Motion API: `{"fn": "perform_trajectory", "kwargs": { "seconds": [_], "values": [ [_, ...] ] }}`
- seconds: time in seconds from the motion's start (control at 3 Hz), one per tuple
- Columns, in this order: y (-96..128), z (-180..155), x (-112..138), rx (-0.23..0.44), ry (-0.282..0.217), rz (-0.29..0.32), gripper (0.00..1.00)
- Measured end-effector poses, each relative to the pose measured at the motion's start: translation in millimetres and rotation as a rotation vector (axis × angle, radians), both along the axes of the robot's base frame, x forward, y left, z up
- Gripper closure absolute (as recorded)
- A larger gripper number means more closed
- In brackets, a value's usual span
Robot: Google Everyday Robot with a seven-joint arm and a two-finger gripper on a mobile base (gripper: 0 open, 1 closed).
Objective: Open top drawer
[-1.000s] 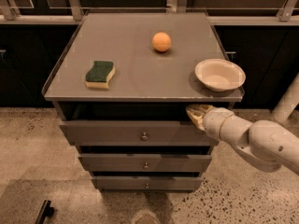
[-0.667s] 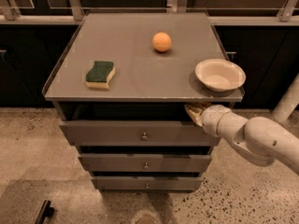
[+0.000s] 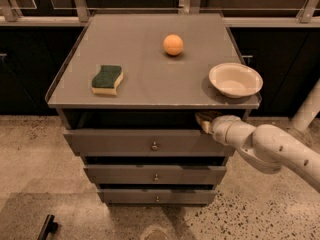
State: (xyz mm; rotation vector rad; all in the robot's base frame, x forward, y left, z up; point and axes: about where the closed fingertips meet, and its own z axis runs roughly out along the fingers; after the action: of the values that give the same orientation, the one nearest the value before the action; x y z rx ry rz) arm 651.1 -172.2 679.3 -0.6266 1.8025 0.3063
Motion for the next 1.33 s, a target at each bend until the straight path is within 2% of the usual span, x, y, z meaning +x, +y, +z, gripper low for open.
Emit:
{"fn": "perform_trajectory", "kwargs": {
  "seconds": [0.33, 0.67, 1.33],
  "values": [
    [2, -2, 13, -0.009, 0.004, 0.003, 1.0],
    [2, -2, 13, -0.009, 0.004, 0.004, 1.0],
    [25, 2, 9, -0.113, 0.044, 0.157, 1.0]
  ]
}}
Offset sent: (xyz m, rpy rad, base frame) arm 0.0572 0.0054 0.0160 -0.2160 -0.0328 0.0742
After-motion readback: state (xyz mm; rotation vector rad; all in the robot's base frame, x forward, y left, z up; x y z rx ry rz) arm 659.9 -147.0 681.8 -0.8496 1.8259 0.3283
